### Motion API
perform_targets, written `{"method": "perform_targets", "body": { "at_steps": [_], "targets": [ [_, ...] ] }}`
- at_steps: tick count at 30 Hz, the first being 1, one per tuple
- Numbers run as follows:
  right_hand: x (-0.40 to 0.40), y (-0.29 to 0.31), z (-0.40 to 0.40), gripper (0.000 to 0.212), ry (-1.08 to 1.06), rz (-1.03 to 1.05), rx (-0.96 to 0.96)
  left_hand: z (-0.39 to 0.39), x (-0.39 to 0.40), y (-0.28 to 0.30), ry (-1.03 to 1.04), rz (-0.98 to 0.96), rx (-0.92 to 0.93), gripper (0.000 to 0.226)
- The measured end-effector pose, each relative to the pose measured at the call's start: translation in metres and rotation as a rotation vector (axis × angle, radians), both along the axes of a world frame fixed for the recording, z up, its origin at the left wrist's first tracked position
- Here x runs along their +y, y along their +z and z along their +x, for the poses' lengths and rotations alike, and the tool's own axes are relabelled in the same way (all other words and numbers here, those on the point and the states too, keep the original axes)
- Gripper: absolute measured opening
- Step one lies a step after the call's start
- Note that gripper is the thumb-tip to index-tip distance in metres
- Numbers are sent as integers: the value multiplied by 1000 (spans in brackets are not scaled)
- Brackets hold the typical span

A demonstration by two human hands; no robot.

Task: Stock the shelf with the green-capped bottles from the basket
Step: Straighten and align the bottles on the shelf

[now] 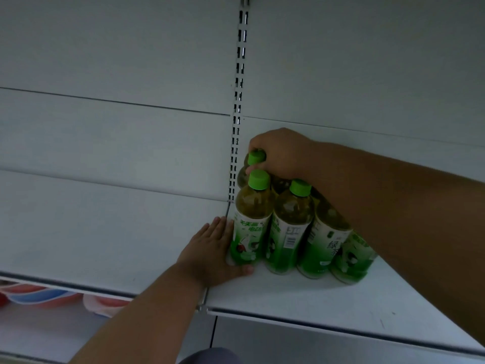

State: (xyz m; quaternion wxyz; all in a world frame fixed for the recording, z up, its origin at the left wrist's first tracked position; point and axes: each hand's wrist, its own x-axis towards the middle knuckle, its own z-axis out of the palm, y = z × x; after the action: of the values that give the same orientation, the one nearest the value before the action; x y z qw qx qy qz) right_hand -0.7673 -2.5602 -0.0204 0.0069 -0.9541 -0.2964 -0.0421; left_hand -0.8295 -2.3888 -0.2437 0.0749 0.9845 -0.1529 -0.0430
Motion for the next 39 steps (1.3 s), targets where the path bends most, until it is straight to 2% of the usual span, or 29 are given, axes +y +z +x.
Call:
{"method": "perform_targets", "body": {
  "at_steps": [6, 16, 19, 21, 24, 26, 28, 35, 39],
  "targets": [
    [-1, 3, 6, 33, 7, -61, 5, 0, 1, 1, -6, 6, 2, 122],
    [-4, 0, 3, 40, -33, 7, 14, -1, 0, 2, -16, 30, 15, 120],
    [-6, 3, -6, 50, -41, 151, 36, -2, 0, 1, -13, 40, 9, 121],
    [-8, 6, -18, 41, 24, 247, -28, -2, 0, 1, -10, 37, 6, 121],
    [-7, 9, -38, 38, 99, 126, -55, -3, -1, 3, -8, 40, 13, 121],
    [-6, 6, -46, 45, 96, -20, -2, -3, -2, 3, -5, 46, 20, 122],
    [-5, 2, -47, 45, 91, -45, 61, -3, -3, 4, -6, 64, 24, 123],
    [-5, 0, -53, 45, 61, -1, 52, -5, -4, 8, -4, 97, 58, 126],
    [-24, 6, -65, 58, -17, 179, 107, -17, -10, 15, 43, 60, 113, 131]
  ]
}}
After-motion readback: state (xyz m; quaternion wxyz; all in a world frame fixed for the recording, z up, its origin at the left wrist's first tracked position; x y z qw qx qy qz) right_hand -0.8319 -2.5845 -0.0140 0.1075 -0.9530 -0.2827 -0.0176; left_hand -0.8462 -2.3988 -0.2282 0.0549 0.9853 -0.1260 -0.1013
